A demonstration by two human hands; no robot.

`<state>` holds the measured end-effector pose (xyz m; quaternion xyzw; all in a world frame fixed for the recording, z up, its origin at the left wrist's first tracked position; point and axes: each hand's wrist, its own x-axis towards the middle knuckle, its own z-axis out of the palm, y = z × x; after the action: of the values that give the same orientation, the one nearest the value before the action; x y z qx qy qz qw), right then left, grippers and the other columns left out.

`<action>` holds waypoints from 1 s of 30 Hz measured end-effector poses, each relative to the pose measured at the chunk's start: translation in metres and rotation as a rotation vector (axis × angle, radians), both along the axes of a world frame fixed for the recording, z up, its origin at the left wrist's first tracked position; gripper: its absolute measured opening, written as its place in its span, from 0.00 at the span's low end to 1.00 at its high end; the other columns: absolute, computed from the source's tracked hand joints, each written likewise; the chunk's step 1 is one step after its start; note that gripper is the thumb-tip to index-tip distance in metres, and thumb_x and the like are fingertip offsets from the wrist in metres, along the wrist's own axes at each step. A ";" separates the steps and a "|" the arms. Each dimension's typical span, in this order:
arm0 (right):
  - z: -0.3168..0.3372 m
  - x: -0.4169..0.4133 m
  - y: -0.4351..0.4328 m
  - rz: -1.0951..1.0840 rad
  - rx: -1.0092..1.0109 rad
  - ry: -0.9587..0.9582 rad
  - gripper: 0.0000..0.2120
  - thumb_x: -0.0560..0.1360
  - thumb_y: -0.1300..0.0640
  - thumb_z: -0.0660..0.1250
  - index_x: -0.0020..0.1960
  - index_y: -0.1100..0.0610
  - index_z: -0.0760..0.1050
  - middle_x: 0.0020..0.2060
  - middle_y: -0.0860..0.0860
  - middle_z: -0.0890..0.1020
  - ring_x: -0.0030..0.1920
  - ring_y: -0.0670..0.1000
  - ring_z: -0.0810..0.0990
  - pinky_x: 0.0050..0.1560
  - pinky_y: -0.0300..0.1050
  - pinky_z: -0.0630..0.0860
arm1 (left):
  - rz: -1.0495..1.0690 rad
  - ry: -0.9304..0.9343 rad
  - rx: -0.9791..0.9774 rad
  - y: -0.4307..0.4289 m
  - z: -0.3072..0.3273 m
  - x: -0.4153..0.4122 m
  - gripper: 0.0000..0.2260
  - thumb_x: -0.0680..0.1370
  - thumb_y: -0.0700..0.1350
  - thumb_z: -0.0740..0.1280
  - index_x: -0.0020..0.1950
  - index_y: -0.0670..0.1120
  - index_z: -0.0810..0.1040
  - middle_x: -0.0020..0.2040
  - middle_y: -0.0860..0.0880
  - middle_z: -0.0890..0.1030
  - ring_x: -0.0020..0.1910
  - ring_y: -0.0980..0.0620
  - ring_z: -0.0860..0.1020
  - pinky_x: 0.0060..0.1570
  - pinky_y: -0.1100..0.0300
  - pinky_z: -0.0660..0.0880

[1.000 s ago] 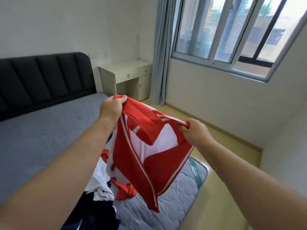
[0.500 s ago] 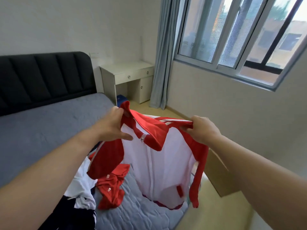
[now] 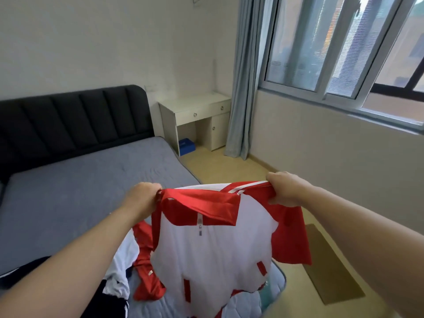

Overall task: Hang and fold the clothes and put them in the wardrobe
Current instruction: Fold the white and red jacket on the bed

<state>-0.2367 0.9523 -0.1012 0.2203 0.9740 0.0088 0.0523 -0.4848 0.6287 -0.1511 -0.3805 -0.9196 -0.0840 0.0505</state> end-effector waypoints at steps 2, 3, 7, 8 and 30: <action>-0.005 -0.013 0.019 -0.013 0.003 0.007 0.15 0.72 0.49 0.73 0.47 0.50 0.66 0.49 0.50 0.77 0.53 0.57 0.79 0.49 0.50 0.77 | 0.167 -0.158 0.081 0.008 -0.008 -0.011 0.08 0.80 0.52 0.65 0.47 0.49 0.78 0.46 0.43 0.83 0.47 0.40 0.81 0.42 0.54 0.74; -0.009 -0.021 0.029 -0.015 0.010 0.017 0.12 0.74 0.50 0.71 0.47 0.50 0.67 0.50 0.52 0.78 0.53 0.58 0.79 0.49 0.51 0.78 | 0.209 -0.249 0.151 0.015 -0.014 -0.019 0.09 0.81 0.53 0.64 0.45 0.49 0.76 0.44 0.44 0.83 0.45 0.40 0.81 0.42 0.53 0.76; -0.022 -0.065 0.066 -0.083 0.069 0.033 0.05 0.76 0.52 0.65 0.43 0.52 0.71 0.45 0.50 0.78 0.46 0.57 0.79 0.44 0.49 0.76 | 0.270 -0.635 0.444 0.057 -0.037 -0.048 0.13 0.83 0.52 0.61 0.46 0.44 0.71 0.40 0.41 0.79 0.28 0.45 0.83 0.24 0.60 0.74; -0.024 -0.076 0.077 -0.126 0.087 0.034 0.05 0.75 0.52 0.63 0.42 0.52 0.72 0.42 0.49 0.77 0.43 0.56 0.77 0.45 0.49 0.73 | 0.275 -0.712 0.498 0.067 -0.041 -0.056 0.14 0.83 0.53 0.61 0.46 0.43 0.71 0.41 0.40 0.79 0.29 0.43 0.83 0.23 0.60 0.75; -0.077 -0.213 0.197 -0.103 -0.341 0.242 0.04 0.71 0.63 0.60 0.38 0.59 0.70 0.37 0.55 0.77 0.37 0.55 0.76 0.29 0.43 0.68 | 0.554 -0.182 0.202 0.131 -0.063 -0.095 0.11 0.74 0.33 0.66 0.52 0.43 0.82 0.47 0.37 0.74 0.49 0.34 0.77 0.52 0.45 0.76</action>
<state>-0.4498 1.1495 -0.1787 0.2573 0.9480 -0.1854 -0.0282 -0.5794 0.7595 -0.2137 -0.0995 -0.9760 -0.1917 0.0264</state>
